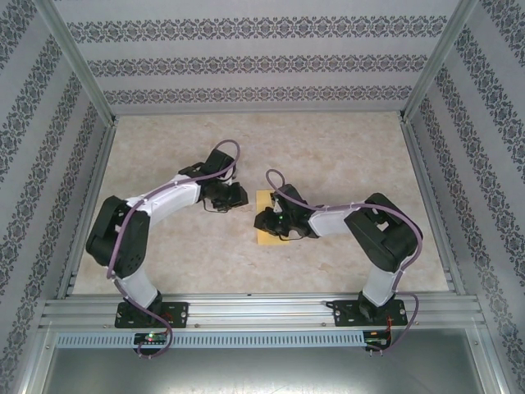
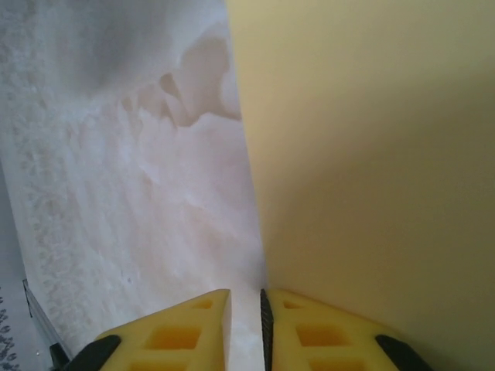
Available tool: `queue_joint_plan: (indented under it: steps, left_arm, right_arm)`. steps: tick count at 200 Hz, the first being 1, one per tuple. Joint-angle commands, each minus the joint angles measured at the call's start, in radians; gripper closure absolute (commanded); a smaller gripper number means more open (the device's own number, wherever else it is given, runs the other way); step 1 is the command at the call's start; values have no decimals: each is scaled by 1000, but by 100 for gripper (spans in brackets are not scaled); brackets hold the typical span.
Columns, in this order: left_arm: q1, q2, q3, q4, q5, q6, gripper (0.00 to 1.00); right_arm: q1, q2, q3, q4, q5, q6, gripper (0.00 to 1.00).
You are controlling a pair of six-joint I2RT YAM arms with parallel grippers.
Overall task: Fold a paper plane with a square sheet of paper (pick it up from the middle)
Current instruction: Move the paper to the center of the table, then third fold the triangle at the center of the table.
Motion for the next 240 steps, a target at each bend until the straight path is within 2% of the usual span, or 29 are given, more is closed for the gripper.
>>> queue_joint_plan:
  steps: [1, 24, 48, 69, 83, 106, 155, 240]
  left_arm:
    - [-21, 48, 78, 42, 60, 16, 75]
    - [-25, 118, 125, 54, 76, 9, 76]
    - [-41, 192, 178, 76, 137, 12, 76]
    - [-55, 247, 216, 70, 124, 19, 77]
    - [-53, 284, 246, 58, 99, 21, 78]
    - [-53, 323, 275, 33, 48, 35, 79]
    - [-48, 370, 287, 3, 22, 60, 81]
    - [-48, 393, 235, 4, 14, 81, 82]
  right_arm:
    - [6, -106, -41, 9, 16, -16, 76]
    - [-5, -228, -91, 1, 12, -47, 72]
    - [-27, -339, -152, -113, 111, -59, 69]
    - [-70, -419, -230, -169, 156, -54, 66]
    - [-94, -479, -276, -198, 177, -37, 57]
    - [-132, -539, -319, -228, 171, -37, 54]
    - [-166, -484, -312, -156, 60, -50, 49]
    - [-173, -354, -273, -29, -6, -22, 48]
